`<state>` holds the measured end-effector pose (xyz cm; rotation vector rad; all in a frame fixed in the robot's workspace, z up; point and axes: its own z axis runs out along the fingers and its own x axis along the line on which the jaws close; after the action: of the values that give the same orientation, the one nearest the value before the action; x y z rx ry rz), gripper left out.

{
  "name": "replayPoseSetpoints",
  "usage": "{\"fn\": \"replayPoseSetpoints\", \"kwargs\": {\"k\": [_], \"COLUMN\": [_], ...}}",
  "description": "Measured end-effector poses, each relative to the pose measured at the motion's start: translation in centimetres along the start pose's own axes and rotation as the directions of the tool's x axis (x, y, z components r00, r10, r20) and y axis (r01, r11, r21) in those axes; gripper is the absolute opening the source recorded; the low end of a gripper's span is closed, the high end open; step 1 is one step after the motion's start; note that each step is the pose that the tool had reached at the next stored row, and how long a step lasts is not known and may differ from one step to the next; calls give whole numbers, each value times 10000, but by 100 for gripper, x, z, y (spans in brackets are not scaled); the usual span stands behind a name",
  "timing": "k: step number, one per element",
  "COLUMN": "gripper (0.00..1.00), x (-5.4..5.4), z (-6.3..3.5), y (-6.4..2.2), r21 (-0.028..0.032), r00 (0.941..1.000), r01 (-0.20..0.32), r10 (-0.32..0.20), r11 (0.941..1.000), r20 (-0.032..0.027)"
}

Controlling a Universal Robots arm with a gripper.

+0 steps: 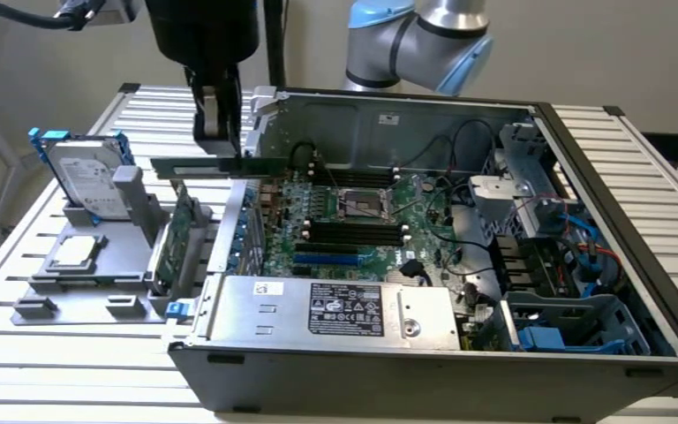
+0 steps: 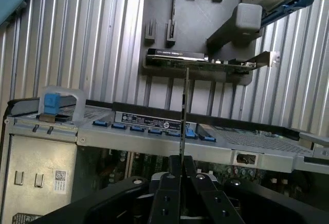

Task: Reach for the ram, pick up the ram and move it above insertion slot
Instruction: 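Pick up the ram and move it above insertion slot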

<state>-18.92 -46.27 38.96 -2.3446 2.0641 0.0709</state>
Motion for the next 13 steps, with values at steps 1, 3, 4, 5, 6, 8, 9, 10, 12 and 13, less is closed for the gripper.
{"fn": "replayPoseSetpoints", "kwargs": {"k": [1, 3, 4, 5, 6, 8, 9, 10, 12, 13], "gripper": [14, 14, 14, 14, 14, 14, 14, 14, 14, 14], "x": [-11, -34, -45, -56, -66, -83, -89, -96, -109, -116], "z": [0, 0, 0, 0, 0, -1, -1, -1, -1, -2], "y": [-28, -87, -116, -146, -179, -245, -277, -308, -373, -405], "r21": [0, 0, 0, 1, 1, 0, 0, 0, 0, 0], "r00": [10000, 10000, 10000, 10000, 10000, 10000, 10000, 10000, 10000, 10000], "r01": [0, 0, 0, 0, 0, 0, 1, -1, 0, 0], "r10": [0, 0, 0, 0, 0, 0, -1, 1, 0, 0], "r11": [10000, 10000, 10000, 10000, 10000, 10000, 10000, 10000, 10000, 10000], "r20": [0, 0, 0, 1, 0, 0, 0, 0, 0, 0]}}
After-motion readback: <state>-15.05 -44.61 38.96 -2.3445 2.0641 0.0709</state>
